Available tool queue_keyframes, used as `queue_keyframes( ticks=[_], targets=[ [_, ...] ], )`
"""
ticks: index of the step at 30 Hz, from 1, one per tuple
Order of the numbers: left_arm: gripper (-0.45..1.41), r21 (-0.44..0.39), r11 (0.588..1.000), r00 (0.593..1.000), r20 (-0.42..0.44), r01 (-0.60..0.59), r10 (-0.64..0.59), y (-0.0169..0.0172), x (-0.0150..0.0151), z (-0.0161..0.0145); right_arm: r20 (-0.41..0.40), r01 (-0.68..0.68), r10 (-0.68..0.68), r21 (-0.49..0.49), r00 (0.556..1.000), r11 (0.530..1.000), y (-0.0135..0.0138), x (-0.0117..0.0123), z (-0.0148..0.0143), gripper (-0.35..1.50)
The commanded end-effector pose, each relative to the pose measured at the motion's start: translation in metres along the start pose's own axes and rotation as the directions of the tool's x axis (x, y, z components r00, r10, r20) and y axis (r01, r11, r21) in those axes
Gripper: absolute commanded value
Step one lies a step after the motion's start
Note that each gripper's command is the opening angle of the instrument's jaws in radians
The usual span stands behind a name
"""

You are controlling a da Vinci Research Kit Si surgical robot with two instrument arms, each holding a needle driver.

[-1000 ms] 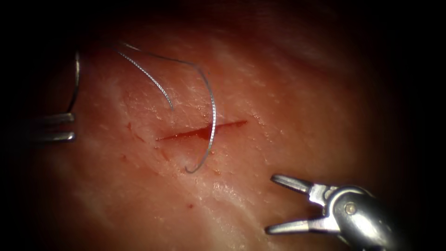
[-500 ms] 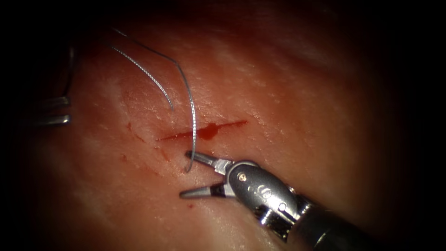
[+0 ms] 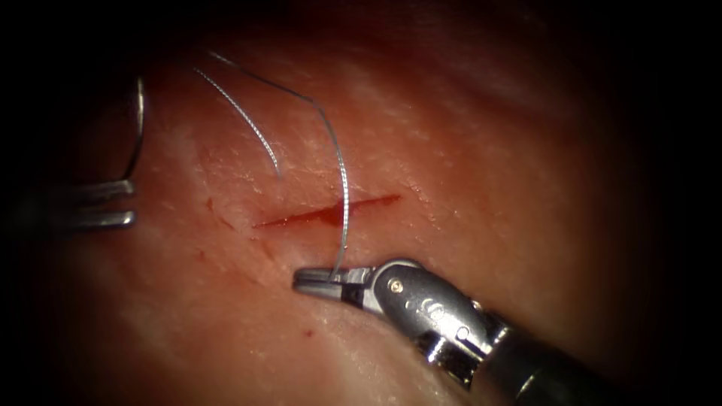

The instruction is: Wound Closure

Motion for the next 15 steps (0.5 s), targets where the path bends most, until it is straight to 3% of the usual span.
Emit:
queue_keyframes(
  ticks=[1,8,15],
  targets=[
    [-0.45,-0.015,1.0,1.0,-0.014,0.008,-0.009,-0.0001,-0.0006,0.0009,0.004,0.002,-0.002,-0.008,1.0,1.0,0.0,-0.0003,-0.0014,-0.35],
    [-0.45,-0.125,0.992,0.999,-0.048,0.009,-0.015,0.0022,-0.0021,0.0057,0.022,0.007,-0.006,-0.026,1.0,1.0,-0.0031,-0.0002,-0.0091,-0.35],
    [-0.45,-0.183,0.983,0.999,-0.054,-0.001,-0.009,0.0039,-0.0029,0.0072,0.027,0.012,-0.012,-0.019,1.0,1.0,-0.0068,0.0012,-0.0148,-0.35]
  ],
)
